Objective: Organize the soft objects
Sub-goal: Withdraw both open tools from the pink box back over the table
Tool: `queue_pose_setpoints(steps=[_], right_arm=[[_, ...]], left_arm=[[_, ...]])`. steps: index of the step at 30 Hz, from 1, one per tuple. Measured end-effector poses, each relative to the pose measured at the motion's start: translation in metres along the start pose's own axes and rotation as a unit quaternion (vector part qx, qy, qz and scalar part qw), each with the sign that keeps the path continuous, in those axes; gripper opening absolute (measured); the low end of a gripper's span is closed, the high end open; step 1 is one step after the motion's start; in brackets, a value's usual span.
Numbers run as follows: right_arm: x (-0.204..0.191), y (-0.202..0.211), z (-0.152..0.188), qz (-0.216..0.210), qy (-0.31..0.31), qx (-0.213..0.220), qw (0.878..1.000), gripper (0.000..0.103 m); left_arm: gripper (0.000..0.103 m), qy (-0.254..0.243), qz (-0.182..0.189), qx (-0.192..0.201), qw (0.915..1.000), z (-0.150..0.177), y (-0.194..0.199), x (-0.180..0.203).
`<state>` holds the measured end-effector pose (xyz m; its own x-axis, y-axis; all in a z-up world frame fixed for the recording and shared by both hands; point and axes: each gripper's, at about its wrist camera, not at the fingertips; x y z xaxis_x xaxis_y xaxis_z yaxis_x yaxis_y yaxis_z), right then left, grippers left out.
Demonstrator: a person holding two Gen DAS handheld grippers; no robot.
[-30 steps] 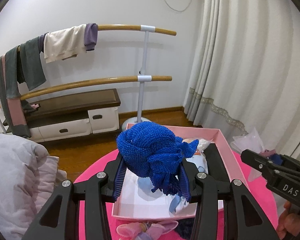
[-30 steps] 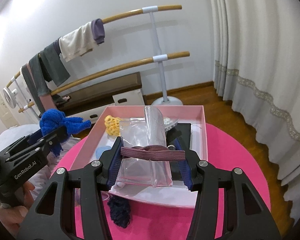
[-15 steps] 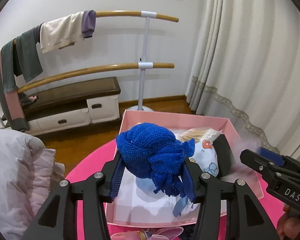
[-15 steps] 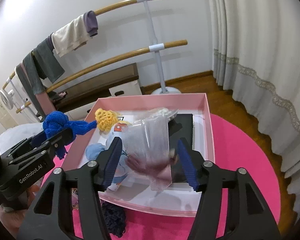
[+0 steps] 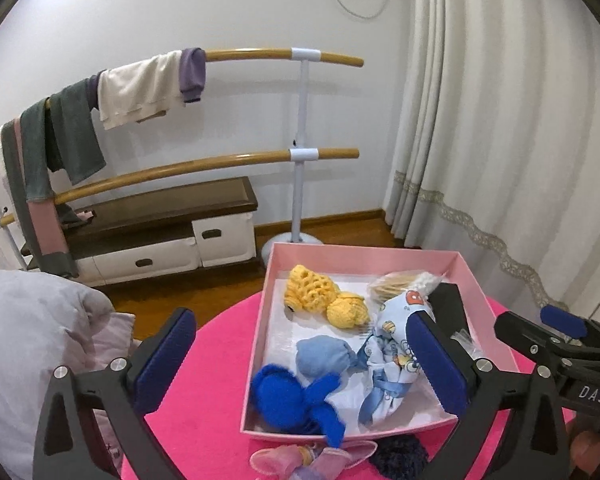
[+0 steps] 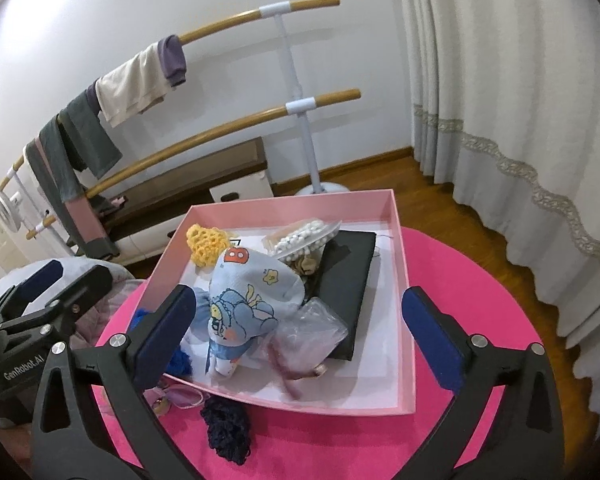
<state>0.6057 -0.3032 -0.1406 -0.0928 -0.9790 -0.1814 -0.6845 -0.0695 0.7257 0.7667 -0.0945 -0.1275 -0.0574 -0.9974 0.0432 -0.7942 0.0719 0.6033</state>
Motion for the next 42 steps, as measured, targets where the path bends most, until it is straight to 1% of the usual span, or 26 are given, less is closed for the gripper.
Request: queue_pose_setpoints(steps=[3, 4, 8, 13, 20, 26, 31, 42], right_arm=[[-0.003, 0.012, 0.003, 0.001, 0.005, 0.005, 1.0, 0.103], [-0.005, 0.018, 0.004, 0.001, 0.008, 0.005, 1.0, 0.103], [-0.009, 0.04, 0.012, 0.002, 0.015, 0.019, 1.0, 0.103], [-0.016, 0.072, 0.023, 0.0, 0.022, 0.04, 0.999, 0.103], [-0.026, 0.114, 0.044, 0.004, 0.031, 0.065, 0.997, 0.103], [-0.036, 0.15, 0.058, 0.002, 0.035, 0.094, 0.995, 0.103], [-0.043, 0.175, 0.073, 0.0, 0.041, 0.11, 0.993, 0.103], [-0.047, 0.219, 0.114, 0.003, 0.038, 0.129, 0.991, 0.103]], left_arm=[[0.103, 0.007, -0.002, 0.012, 0.9999, 0.012, 0.024, -0.004], [0.103, 0.008, -0.002, 0.018, 0.9998, 0.021, 0.037, -0.004], [0.103, -0.003, -0.01, 0.036, 0.9993, 0.045, 0.075, -0.005], [0.103, -0.005, -0.012, 0.049, 0.9987, 0.073, 0.12, -0.009], [0.103, -0.01, -0.012, 0.068, 0.9976, 0.102, 0.176, -0.006], [0.103, 0.004, -0.009, 0.076, 0.9971, 0.122, 0.217, -0.007], [0.103, 0.002, -0.019, 0.082, 0.9965, 0.134, 0.246, -0.003], [0.103, 0.002, -0.018, 0.078, 0.9968, 0.168, 0.303, 0.005]])
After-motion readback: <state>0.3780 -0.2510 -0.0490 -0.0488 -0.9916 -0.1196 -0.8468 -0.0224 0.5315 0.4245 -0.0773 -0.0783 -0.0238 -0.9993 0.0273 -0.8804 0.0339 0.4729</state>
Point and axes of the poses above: each gripper's, at about its wrist camera, not at the fingertips, and y roughly against the way its jaws point, x to its right, z to its underside, and after that the axes turned 2 degrees about -y, right-handed
